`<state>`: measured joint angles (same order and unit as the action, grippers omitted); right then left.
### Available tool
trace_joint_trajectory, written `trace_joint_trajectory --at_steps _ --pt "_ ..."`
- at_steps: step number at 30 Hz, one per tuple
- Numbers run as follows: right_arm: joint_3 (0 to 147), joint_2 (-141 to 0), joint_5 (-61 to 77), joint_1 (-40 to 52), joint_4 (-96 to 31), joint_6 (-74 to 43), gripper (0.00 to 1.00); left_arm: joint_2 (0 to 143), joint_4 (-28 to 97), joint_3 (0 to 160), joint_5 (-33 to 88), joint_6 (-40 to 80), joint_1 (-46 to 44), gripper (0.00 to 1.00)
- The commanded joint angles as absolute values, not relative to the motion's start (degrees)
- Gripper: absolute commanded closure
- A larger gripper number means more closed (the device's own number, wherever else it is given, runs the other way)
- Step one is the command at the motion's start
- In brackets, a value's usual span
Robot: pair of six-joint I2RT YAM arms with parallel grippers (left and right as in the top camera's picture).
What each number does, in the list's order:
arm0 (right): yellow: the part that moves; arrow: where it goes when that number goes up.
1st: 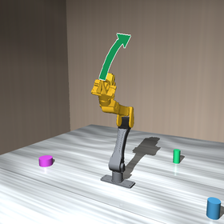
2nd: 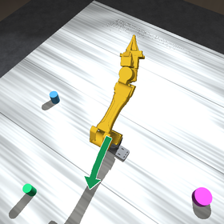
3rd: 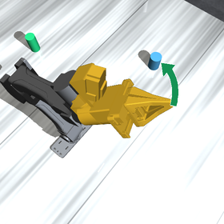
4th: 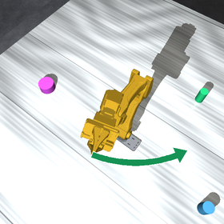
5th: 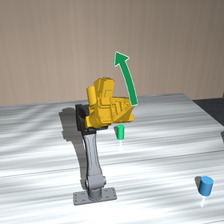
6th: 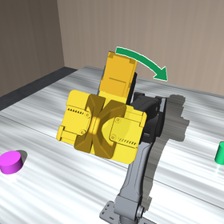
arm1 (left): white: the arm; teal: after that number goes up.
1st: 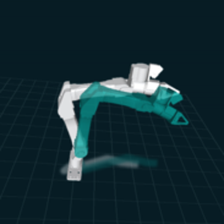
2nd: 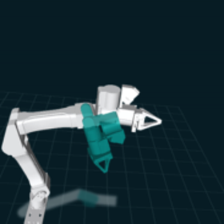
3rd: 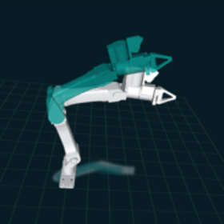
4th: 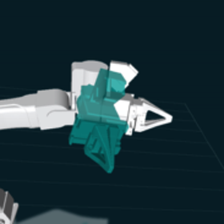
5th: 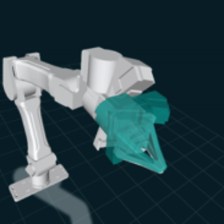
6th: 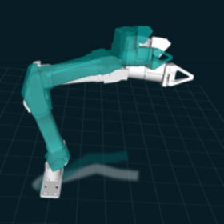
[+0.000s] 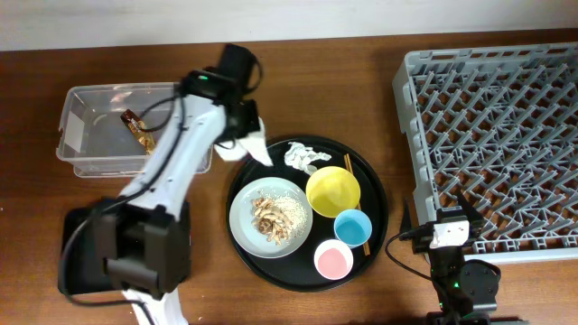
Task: Sort waste into correct bins and load items into the dishwasher rack
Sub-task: 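Return the left gripper to the tray and grasp the white tissue, then carry the white tissue left and release it into the clear bin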
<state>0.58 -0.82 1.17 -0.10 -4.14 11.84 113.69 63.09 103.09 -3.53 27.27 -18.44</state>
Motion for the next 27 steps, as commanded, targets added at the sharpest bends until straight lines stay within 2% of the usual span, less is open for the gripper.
trace_joint_trajectory --at_steps 1,10,11,12,13,15,16,18,22,27 --pt "0.32 -0.64 1.69 -0.4 -4.38 11.57 0.02 106.06 58.67 105.16 -4.64 27.57 -11.68 0.99" --pt "0.32 -0.64 1.67 -0.4 -4.38 11.57 0.01 105.69 50.54 105.06 -7.16 32.4 1.39 0.99" --pt "0.32 -0.64 1.69 -0.4 -4.38 11.57 0.01 106.02 50.13 105.06 -7.4 32.36 2.57 0.93" --pt "0.32 -0.64 1.69 -0.4 -4.38 11.57 0.01 106.48 49.67 105.06 -7.38 32.36 3.55 0.81" --pt "0.32 -0.64 1.69 -0.4 -4.38 11.57 0.01 106.89 49.45 105.06 -7.35 32.38 4.21 0.61" --pt "0.32 -0.64 1.69 -0.4 -4.38 11.57 0.01 107.83 49.54 105.06 -7.33 32.34 5.17 0.58" --pt "0.32 -0.64 1.69 -0.4 -4.38 11.57 0.01 108.36 49.84 105.06 -7.33 32.34 5.41 0.47" --pt "0.32 -0.64 1.67 -0.4 -4.38 11.57 0.01 109.01 50.65 105.06 -7.33 32.34 5.43 0.35" --pt "0.32 -0.64 1.69 -0.4 -4.38 11.57 0.01 109.27 53.34 105.06 -1.72 31.83 5.37 0.31" --pt "0.32 -0.64 1.69 -0.4 -4.38 11.6 0.01 109.25 53.21 105.06 22.63 16.01 3.81 0.31"
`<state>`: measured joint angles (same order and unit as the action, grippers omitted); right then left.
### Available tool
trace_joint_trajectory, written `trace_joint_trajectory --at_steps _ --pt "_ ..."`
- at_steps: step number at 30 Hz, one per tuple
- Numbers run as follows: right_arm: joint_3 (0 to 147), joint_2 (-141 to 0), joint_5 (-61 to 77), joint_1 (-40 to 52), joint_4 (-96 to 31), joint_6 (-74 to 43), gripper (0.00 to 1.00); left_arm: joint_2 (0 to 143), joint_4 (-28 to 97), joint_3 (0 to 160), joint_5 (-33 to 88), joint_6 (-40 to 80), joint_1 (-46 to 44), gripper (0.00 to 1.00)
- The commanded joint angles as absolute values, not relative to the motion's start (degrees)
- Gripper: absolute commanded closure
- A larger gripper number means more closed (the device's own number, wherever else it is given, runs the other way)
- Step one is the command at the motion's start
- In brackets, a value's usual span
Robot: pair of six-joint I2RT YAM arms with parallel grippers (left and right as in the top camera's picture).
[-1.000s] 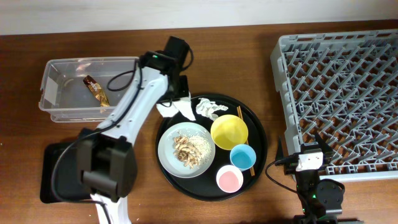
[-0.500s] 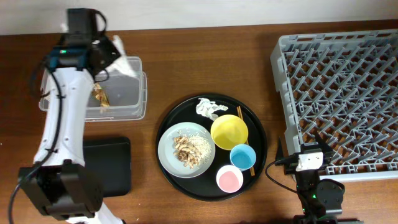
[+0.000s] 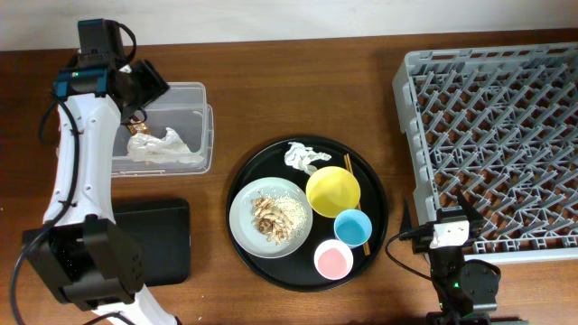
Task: Sort waste into correct bins and load items into the dishwasher rack
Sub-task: 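Carry the white tissue left and release it into the clear bin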
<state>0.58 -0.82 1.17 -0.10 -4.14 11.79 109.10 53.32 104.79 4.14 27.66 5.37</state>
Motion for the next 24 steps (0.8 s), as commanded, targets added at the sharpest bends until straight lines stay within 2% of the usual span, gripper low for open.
trace_joint_trajectory --at_steps 1,5,9,13,18,24 --pt "0.32 -0.64 1.69 -0.4 -4.38 11.57 0.01 109.25 53.23 105.06 24.58 14.68 3.22 0.31" --pt "0.32 -0.64 1.69 -0.4 -4.38 11.57 0.01 109.3 54.39 105.06 27.16 7.92 -4.34 0.32" --pt "0.32 -0.64 1.69 -0.4 -4.4 11.57 0.01 110.78 57.41 105.03 15.99 7.27 -13.91 0.31" --pt "0.32 -0.64 1.69 -0.4 -4.38 11.57 0.01 115.83 59.53 105.03 13.65 15.94 -20.53 0.33" --pt "0.32 -0.64 1.69 -0.4 -4.38 11.57 0.01 123.42 57.71 105.03 13.17 20.21 -26.83 0.35" --pt "0.32 -0.64 1.67 -0.4 -4.38 11.57 0.01 126.96 57.28 105.03 2.31 27.05 -30.94 0.36"
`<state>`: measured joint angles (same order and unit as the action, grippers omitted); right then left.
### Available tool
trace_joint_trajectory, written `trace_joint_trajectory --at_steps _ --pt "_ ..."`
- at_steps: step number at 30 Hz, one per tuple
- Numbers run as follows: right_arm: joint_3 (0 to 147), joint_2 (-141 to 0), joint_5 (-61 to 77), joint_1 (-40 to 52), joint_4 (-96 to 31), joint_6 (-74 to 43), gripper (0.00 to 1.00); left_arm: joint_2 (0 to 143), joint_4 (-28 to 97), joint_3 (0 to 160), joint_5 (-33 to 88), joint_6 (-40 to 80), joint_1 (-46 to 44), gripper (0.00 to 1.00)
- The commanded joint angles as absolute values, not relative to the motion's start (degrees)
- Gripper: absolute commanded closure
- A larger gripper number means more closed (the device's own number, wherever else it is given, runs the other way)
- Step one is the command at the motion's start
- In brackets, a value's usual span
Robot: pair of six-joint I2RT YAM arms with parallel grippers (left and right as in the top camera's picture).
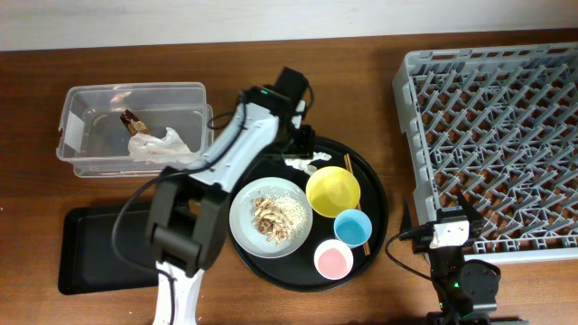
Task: Sort waste into correct bins and load items into the dishwasher rack
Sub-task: 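Carry the white tissue left and release it into the clear bin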
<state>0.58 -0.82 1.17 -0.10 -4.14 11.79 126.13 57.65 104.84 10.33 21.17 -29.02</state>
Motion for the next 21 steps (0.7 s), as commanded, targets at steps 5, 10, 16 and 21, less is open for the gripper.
trace_joint_trajectory --at_steps 5,10,16,21 --pt "0.32 -0.64 1.69 -0.4 -4.38 11.57 0.01 128.77 54.46 105.03 -2.46 32.47 -34.3 0.36" --pt "0.32 -0.64 1.67 -0.4 -4.38 11.57 0.02 132.46 53.6 105.03 -7.62 34.33 -35.75 0.39" --pt "0.32 -0.64 1.69 -0.4 -4.38 11.57 0.01 133.53 52.71 105.03 -7.97 34.37 -35.75 0.6" --pt "0.32 -0.64 1.69 -0.4 -4.38 11.57 0.01 133.36 53.52 105.16 -8.84 34.28 -35.68 0.99"
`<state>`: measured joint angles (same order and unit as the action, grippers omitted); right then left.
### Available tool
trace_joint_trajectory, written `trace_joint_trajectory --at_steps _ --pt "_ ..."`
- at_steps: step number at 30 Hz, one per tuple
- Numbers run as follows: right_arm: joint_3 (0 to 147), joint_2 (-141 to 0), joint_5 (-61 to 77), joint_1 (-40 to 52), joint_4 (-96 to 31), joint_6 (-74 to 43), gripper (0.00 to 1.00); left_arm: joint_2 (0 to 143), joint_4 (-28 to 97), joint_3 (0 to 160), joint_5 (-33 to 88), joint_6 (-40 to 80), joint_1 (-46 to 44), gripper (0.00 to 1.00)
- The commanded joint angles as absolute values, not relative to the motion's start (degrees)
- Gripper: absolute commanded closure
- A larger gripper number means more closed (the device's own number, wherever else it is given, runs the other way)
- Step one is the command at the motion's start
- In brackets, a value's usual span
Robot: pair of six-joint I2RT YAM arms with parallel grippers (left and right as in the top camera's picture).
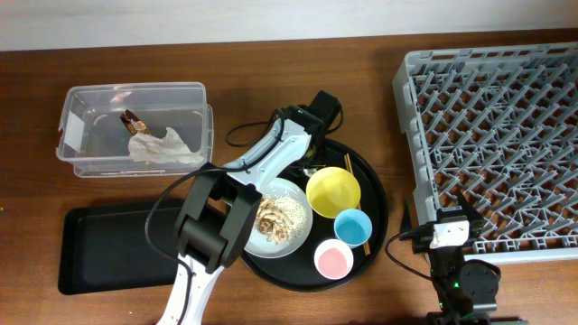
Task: Sort waste into correct bins and load items into the dishwasher rack
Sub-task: 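Carry the white tissue left and release it into the clear bin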
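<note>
My left gripper [310, 158] hangs over the far edge of the round black tray [379, 194], where it covers the crumpled white tissue. I cannot tell how its jaws stand. The tray holds a white plate [246, 217] of food scraps, a yellow bowl [332, 191], a blue cup [352, 226], a pink cup [333, 261] and chopsticks [348, 164]. The clear bin [135, 95] at the far left holds a brown wrapper [133, 119] and a white tissue [163, 146]. My right gripper [463, 208] rests by the rack's front edge.
A grey dishwasher rack [492, 126] fills the right side. A flat black bin [108, 248] lies at the front left. The left arm stretches across the tray's left half and partly over the plate.
My left gripper has moved a little right and toward the tray's middle. It was beside the crumpled tissue and now covers it. The right arm has not moved.
At first my left gripper held a white tissue at the tray's left edge. Then it was over the clear bin, with that tissue lying inside. It was then back at the tray's far edge by a second tissue, and is now over it.
</note>
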<state>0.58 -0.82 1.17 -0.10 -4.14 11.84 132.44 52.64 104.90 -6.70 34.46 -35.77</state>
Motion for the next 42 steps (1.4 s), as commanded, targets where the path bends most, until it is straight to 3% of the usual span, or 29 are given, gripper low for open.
trace_joint_trajectory --at_steps 1,14,25,27,29,30,32,37,42 --pt "0.32 -0.64 1.69 -0.4 -4.4 11.6 0.01 133.12 54.13 105.34 -9.23 34.28 -35.57 0.99" --pt "0.32 -0.64 1.67 -0.4 -4.38 11.57 0.01 118.08 58.63 109.6 -22.13 34.3 -23.73 0.99" --pt "0.32 -0.64 1.67 -0.4 -4.38 11.57 0.02 117.73 57.95 109.6 -22.13 34.3 -8.67 0.97" --pt "0.32 -0.64 1.69 -0.4 -4.4 11.57 0.01 117.73 57.95 109.56 -22.11 34.3 -6.85 0.91" --pt "0.32 -0.64 1.69 -0.4 -4.38 11.57 0.01 117.84 58.11 109.54 -22.09 34.3 -5.1 0.73" --pt "0.32 -0.64 1.69 -0.4 -4.38 11.57 0.01 117.91 58.59 109.54 -22.11 34.3 -3.92 0.6" --pt "0.32 -0.64 1.69 -0.4 -4.38 11.57 0.01 117.95 59.37 109.54 -22.11 34.28 -2.81 0.23" --pt "0.32 -0.64 1.69 -0.4 -4.38 11.57 0.01 117.93 62.17 109.56 -22.11 34.3 -0.49 0.09" --pt "0.32 -0.64 1.67 -0.4 -4.38 11.57 0.01 117.21 68.29 109.56 -17.52 34.37 2.85 0.09"
